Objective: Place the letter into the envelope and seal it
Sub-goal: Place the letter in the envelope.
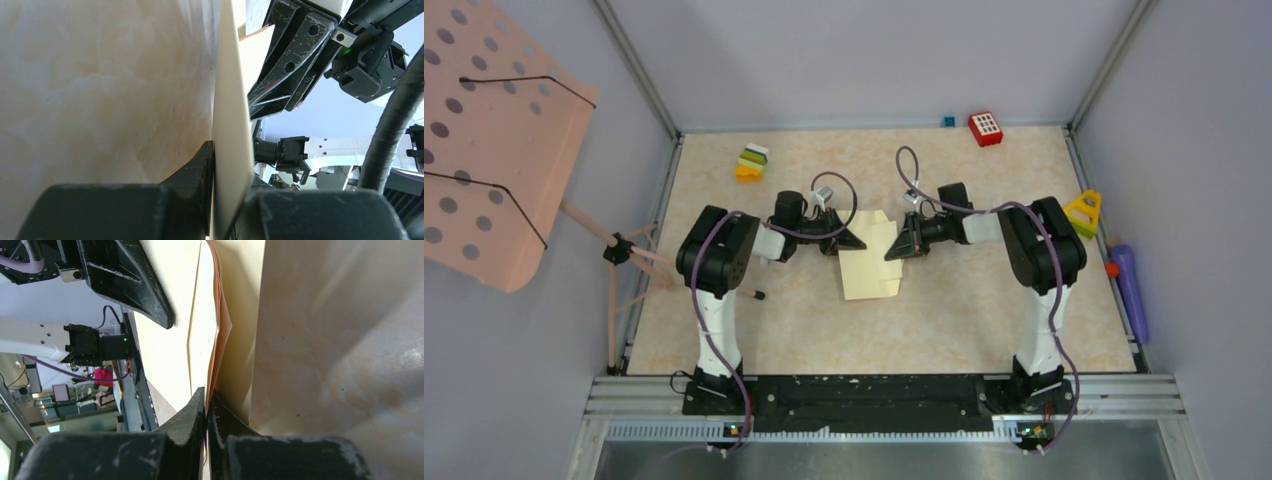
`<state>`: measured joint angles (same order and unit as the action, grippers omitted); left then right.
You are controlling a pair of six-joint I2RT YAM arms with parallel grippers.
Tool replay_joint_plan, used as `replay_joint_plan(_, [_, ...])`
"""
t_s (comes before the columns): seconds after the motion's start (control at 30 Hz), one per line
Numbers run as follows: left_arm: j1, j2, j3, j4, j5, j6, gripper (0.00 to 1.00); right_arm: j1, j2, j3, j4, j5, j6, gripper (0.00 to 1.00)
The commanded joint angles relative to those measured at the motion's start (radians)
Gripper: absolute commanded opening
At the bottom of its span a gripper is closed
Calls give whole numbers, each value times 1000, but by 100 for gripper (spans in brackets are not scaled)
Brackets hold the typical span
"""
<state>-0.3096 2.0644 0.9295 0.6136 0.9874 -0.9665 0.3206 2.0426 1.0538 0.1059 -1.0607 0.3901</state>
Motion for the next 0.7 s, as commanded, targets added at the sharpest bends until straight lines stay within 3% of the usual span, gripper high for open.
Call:
replay_joint_plan(0.0, [-5,9,28,32,17,14,15,23,11,31,41,-20,-9,2])
replay_joint_plan(0.43, [-6,5,34,18,20,21,18,42,10,87,-77,22,-116,1])
replay_joint_plan(0.5, [-5,4,43,0,22,32,29,39,-1,81,-94,34,-120,1])
replay_joint_plan(0.6, [3,-3,61,-40,25,51,63,22,-25,61,-90,43,-112,0])
replay_joint_plan(0.67, [11,-15,71,-76,20,75,78,7,-34,48,-85,48,-105,0])
